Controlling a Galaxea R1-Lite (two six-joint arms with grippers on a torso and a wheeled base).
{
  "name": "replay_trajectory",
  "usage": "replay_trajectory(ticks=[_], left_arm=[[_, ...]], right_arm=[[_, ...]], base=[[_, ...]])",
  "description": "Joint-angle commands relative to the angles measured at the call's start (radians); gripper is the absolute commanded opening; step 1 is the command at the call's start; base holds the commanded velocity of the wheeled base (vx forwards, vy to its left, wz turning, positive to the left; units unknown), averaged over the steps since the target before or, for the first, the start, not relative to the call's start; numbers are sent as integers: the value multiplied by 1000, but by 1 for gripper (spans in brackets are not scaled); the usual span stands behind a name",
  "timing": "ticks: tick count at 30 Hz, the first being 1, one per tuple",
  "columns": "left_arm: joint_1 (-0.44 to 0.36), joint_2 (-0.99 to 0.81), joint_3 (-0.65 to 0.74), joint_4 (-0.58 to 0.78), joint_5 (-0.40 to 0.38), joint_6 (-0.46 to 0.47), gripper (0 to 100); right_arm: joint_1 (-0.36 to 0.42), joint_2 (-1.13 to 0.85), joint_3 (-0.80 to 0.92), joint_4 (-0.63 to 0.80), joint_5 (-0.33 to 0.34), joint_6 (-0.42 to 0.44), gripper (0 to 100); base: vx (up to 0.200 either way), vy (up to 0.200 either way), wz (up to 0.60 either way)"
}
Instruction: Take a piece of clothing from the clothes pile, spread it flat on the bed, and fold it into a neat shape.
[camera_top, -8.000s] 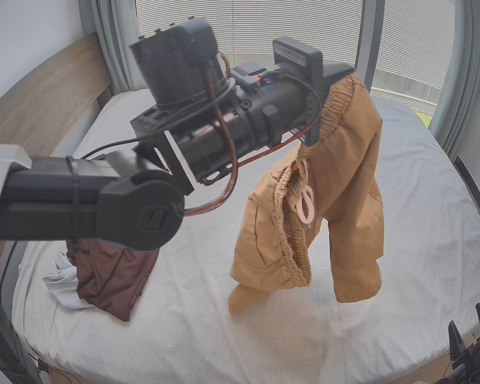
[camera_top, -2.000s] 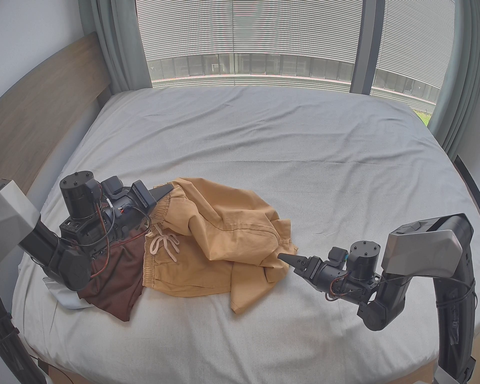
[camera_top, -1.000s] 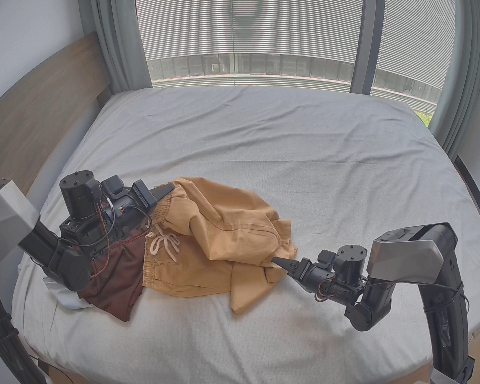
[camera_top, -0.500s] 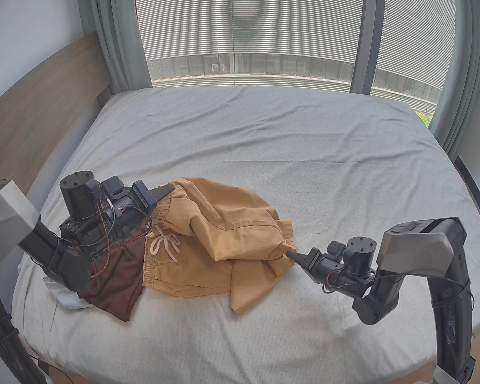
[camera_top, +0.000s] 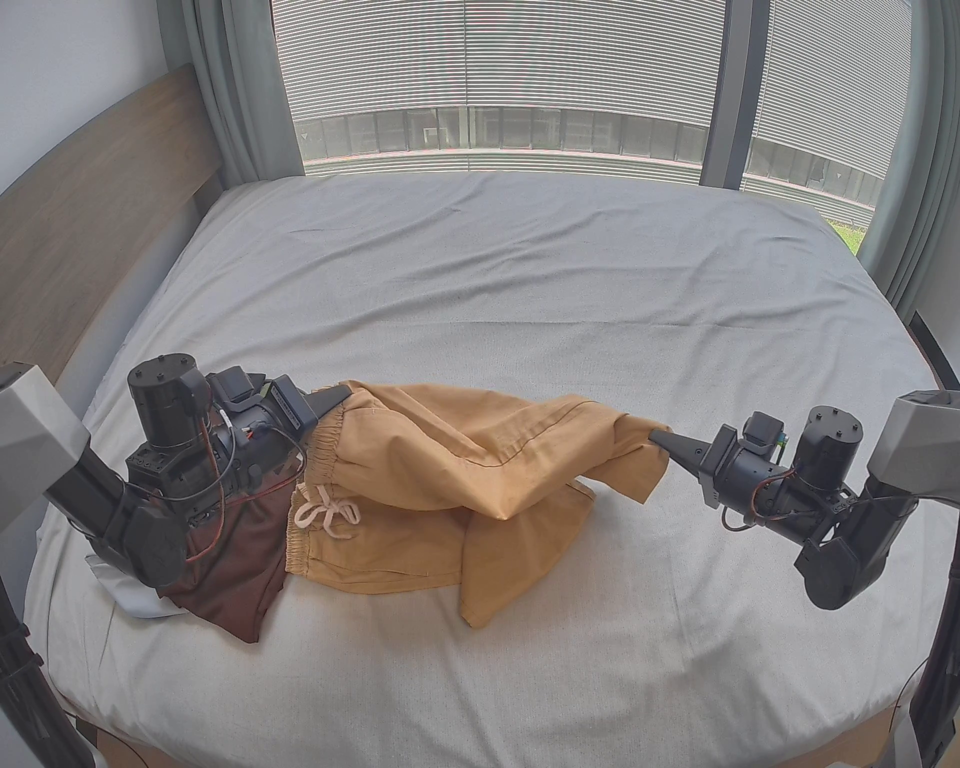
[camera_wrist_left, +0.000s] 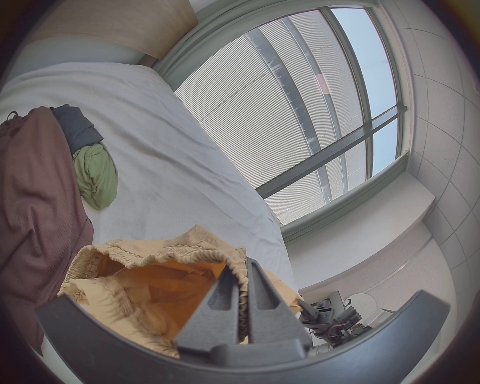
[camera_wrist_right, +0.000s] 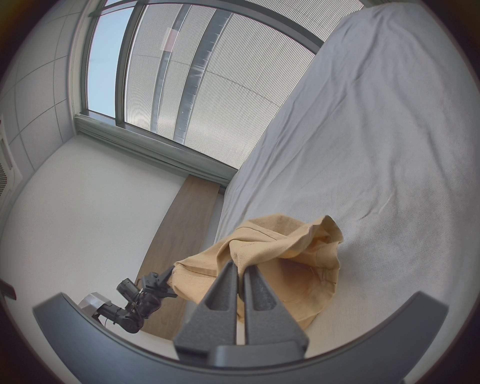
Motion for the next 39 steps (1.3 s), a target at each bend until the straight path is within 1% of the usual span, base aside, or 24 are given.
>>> replay_trajectory(ticks=[1,7,11,14,15,16,25,26,34,36,39], left_arm=[[2,49,0,-8,4,5,0],[2,46,-3,-10,4,5,0],[5,43,-6,-11,5,5,0],[5,43,-7,-11,5,5,0],[8,41,-7,-11,5,5,0],[9,43,-9,-11,5,5,0],[14,43,-14,-11,5,5,0],[14,43,-15,-13,5,6,0],[25,43,-18,-23,5,6,0],[25,43,-17,-25,5,6,0],[22,43,-14,-26,5,6,0]], right_arm=[[5,-50,70,4,11,-57,0],[45,149,84,0,11,-183,0],[62,227,101,0,21,-229,0],[68,238,113,-2,40,-246,0],[69,244,142,0,73,-270,0],[71,244,154,0,84,-283,0],[76,253,182,0,101,-342,0],[76,266,186,0,104,-362,100],[56,269,167,-3,107,-364,100],[30,264,127,-2,106,-356,100],[26,267,91,-2,98,-342,100]], base=[[0,0,0],[0,0,0],[0,0,0],[0,0,0],[0,0,0],[0,0,0],[0,0,0],[0,0,0],[0,0,0],[0,0,0],[0,0,0]])
